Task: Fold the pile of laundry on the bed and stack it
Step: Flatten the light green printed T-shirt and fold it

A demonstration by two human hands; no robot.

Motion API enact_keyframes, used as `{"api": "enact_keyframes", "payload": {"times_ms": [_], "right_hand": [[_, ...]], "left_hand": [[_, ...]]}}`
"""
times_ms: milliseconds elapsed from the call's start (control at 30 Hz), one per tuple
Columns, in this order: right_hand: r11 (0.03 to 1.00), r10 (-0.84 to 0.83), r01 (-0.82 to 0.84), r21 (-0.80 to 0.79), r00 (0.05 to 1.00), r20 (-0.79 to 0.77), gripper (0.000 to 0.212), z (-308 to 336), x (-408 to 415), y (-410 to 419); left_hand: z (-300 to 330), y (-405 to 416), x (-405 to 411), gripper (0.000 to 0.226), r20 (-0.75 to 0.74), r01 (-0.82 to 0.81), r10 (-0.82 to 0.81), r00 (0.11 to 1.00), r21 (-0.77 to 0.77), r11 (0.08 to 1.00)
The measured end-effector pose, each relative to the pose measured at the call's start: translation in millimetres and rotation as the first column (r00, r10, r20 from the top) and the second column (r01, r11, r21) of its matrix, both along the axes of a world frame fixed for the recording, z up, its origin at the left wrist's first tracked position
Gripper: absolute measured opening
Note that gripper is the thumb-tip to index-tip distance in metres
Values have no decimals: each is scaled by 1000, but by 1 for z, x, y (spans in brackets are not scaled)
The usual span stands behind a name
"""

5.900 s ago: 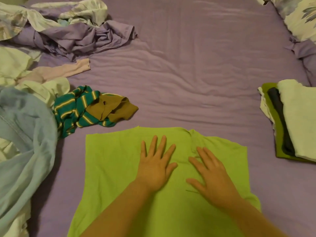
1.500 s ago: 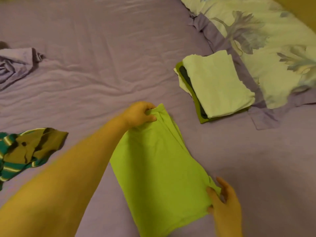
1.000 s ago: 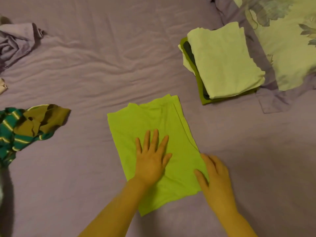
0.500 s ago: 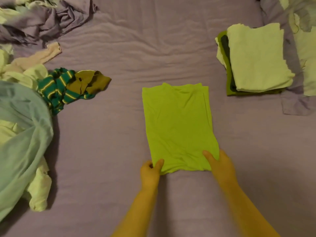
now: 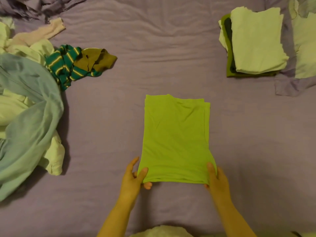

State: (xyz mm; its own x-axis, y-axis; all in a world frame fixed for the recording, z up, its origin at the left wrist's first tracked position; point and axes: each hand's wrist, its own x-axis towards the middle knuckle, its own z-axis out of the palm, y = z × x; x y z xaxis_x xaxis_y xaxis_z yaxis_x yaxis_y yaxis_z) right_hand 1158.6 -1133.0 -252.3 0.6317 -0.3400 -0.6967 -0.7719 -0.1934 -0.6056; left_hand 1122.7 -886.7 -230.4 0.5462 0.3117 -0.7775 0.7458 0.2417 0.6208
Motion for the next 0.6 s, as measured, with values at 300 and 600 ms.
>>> {"api": "enact_keyframes", "payload": {"times_ms": [300, 600], "right_hand": [[893, -329, 299, 337, 944, 34, 41, 47, 9, -1], [564, -490, 467, 681, 853, -179, 18, 20, 151, 19]], "left_hand": [[45, 21, 22, 16, -54, -139, 130, 990, -206, 969], [3, 21, 170, 17, -99, -334, 322, 942, -397, 855]]}}
